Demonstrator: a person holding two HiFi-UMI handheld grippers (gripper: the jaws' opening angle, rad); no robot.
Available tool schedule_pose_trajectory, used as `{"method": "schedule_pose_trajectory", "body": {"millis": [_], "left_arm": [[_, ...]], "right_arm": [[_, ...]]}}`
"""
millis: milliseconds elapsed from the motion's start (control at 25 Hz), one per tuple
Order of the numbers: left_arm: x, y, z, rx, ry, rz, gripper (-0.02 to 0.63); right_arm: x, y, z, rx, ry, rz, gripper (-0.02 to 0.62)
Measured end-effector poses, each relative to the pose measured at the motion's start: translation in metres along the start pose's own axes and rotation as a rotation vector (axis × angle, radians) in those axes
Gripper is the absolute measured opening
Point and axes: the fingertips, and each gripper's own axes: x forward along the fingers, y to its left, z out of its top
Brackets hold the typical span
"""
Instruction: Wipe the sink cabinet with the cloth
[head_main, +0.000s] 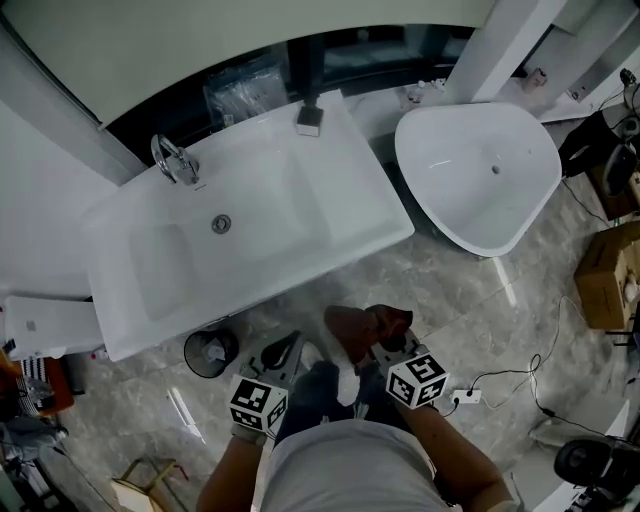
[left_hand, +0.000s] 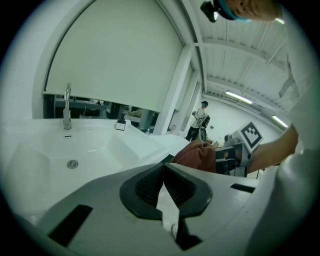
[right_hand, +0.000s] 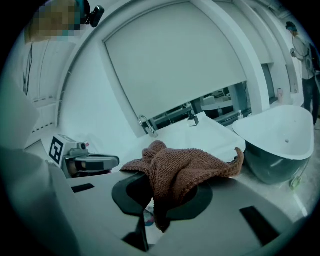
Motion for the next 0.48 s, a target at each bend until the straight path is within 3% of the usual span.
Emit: {"method": "schedule_pose_trajectory", "body": {"millis": [240, 480], "left_arm": [[0.033, 0.007, -0.027, -0.027, 0.019, 0.086, 0.011], [0.078, 0.022, -0.072, -0.097, -0.045, 0.217, 0.011]], "right_arm": [[0.044, -0.036, -0.024, 0.058, 0.042, 0.074, 0.058], [0.084, -0.065, -0.068, 0.044, 0.075, 0.170, 0.058]]}}
